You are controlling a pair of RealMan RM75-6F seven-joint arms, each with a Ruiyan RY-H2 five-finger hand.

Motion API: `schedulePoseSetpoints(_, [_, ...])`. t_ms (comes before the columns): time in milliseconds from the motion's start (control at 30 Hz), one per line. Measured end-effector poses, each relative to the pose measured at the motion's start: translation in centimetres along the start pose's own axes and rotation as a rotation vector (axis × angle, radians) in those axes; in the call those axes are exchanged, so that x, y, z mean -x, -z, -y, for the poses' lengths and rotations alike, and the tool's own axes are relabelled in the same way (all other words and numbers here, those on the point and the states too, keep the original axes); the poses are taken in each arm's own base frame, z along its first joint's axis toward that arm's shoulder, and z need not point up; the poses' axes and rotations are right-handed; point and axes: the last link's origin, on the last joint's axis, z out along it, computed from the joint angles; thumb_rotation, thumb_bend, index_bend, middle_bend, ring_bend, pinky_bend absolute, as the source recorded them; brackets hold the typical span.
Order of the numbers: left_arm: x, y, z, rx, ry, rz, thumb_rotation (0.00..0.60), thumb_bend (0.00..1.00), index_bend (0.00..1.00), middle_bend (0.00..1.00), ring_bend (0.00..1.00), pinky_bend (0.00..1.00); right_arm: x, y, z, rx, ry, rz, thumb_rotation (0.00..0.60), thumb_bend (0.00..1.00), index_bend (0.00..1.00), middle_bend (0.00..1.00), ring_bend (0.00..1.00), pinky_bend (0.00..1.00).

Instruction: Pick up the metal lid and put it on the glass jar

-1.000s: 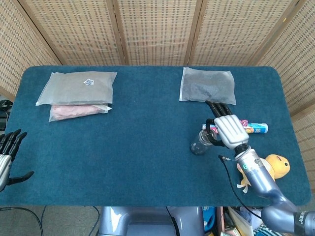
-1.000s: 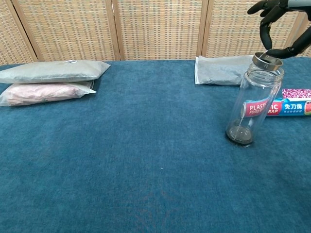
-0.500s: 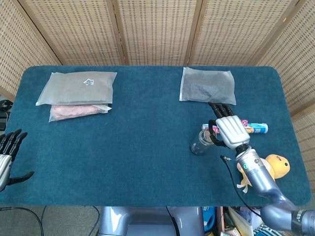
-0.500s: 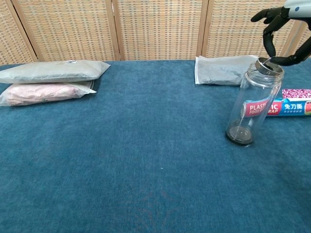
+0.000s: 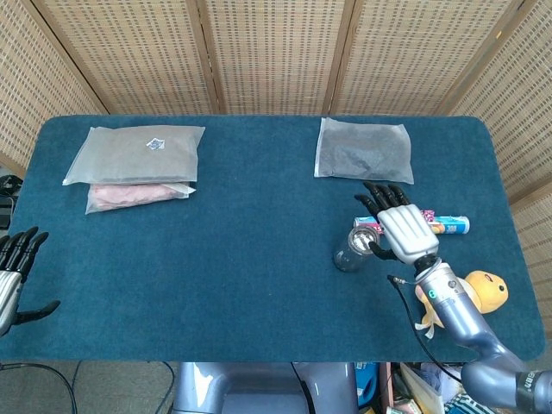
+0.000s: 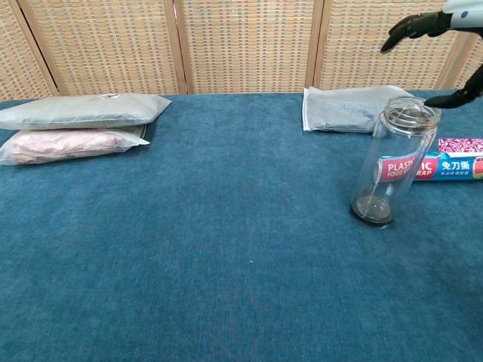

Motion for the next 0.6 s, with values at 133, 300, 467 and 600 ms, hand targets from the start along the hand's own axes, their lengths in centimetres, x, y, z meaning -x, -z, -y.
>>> schedulePoseSetpoints(133, [0.0,0.0,0.0,0.001,0.001,0.001,0.600,0.07,0.00,0.00,0.00,0.00,-0.2,0.0,0.0,0.004,0.000,-0.005,0.600,0.46,0.00,0.00,0.00,0.00])
schedulePoseSetpoints(300, [0.0,0.0,0.0,0.002,0.001,-0.001,0.600,0.07,0.00,0.00,0.00,0.00,-0.4,0.1,0.0,0.010,-0.007,-0.007,0.600,0.46,0.00,0.00,0.00,0.00])
schedulePoseSetpoints(467, [-0.1,0.0,0.0,0.001,0.002,-0.001,0.600,0.07,0.00,0.00,0.00,0.00,-1.3,0.2,0.4,-0.003,-0.035,-0.035,0.600,0.46,0.00,0.00,0.00,0.00])
schedulePoseSetpoints(600, [-0.1,0.0,0.1,-0.003,0.006,-0.002,0.600,0.07,0.00,0.00,0.00,0.00,-2.4,0.7,0.7,-0.020,-0.063,-0.072,0.600,0.43,0.00,0.00,0.00,0.00])
